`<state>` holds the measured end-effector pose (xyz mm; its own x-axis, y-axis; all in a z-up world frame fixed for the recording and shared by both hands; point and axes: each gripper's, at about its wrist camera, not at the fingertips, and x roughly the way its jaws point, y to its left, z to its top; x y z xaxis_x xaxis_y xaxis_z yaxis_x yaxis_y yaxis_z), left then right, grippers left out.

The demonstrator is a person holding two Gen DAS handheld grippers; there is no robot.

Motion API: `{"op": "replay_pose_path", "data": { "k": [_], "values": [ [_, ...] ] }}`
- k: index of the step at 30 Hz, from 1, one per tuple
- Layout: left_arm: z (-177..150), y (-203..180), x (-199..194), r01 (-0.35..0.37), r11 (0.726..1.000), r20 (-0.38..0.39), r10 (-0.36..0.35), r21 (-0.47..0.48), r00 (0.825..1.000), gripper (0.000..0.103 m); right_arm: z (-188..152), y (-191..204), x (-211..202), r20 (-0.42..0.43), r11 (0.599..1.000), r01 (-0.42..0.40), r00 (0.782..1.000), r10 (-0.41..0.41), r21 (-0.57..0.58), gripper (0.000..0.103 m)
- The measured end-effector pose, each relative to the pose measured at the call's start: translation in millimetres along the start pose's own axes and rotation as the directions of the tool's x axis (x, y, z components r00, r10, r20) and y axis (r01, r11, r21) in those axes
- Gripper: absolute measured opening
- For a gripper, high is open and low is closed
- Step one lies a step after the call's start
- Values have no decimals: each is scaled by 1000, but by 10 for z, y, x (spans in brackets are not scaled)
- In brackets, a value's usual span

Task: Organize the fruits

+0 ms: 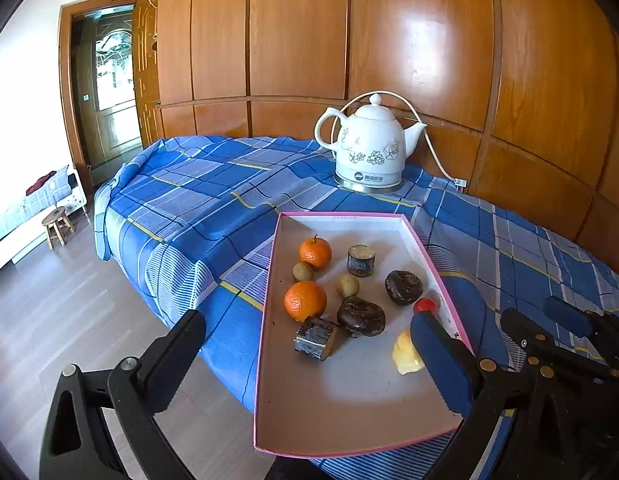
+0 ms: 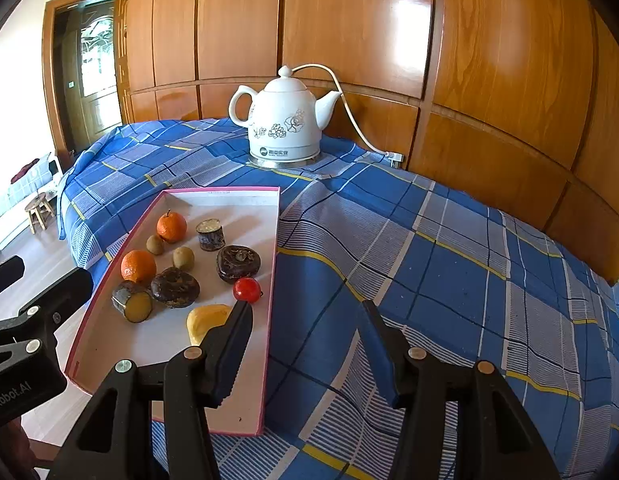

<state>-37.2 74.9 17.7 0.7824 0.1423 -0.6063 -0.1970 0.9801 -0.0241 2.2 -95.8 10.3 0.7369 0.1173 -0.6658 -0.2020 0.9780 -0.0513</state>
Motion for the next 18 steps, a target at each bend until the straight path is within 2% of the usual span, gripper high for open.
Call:
{"op": "replay_pose_path", "data": {
  "k": [18],
  "values": [
    [3,-8,49,20,1000,-15,-20,-1,1000,102,-3,-27,23,-6,1000,-8,1000,8,1,55]
  ]
}}
